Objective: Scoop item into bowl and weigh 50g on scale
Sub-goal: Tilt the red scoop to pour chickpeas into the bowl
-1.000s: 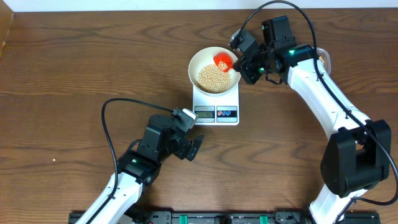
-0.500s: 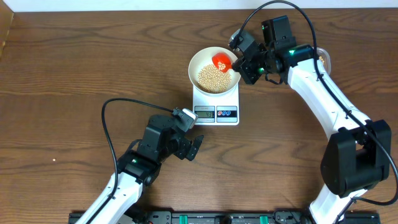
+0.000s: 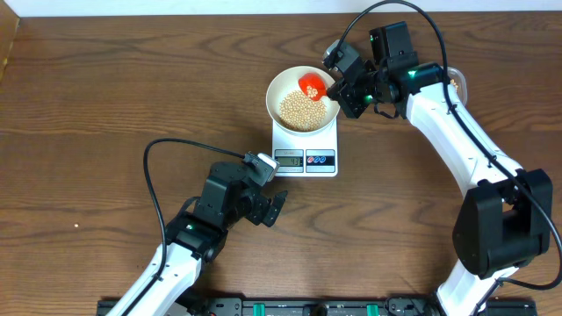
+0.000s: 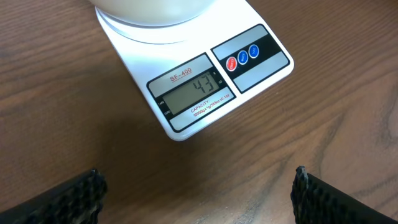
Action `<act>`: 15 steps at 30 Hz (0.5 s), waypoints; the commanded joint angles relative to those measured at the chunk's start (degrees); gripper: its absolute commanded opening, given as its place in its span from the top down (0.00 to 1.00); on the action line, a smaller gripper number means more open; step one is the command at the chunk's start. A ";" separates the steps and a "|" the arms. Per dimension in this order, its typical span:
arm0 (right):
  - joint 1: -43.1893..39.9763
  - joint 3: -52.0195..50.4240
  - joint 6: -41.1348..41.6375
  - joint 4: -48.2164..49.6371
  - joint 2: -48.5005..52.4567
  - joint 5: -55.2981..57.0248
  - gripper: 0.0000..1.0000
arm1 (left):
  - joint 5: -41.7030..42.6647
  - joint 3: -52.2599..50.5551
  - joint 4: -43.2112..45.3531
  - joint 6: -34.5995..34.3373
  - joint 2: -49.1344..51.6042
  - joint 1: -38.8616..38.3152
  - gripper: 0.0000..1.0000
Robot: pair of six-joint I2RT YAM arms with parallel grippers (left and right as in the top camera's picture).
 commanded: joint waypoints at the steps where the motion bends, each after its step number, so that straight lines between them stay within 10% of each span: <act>1: 0.46 0.85 0.04 0.13 -1.75 -1.20 0.99 | -0.76 0.09 0.04 -0.72 0.33 0.07 0.03; 15: 0.55 0.85 -1.27 0.09 -1.75 -1.20 0.99 | -0.76 0.09 0.04 -0.74 0.33 0.07 0.03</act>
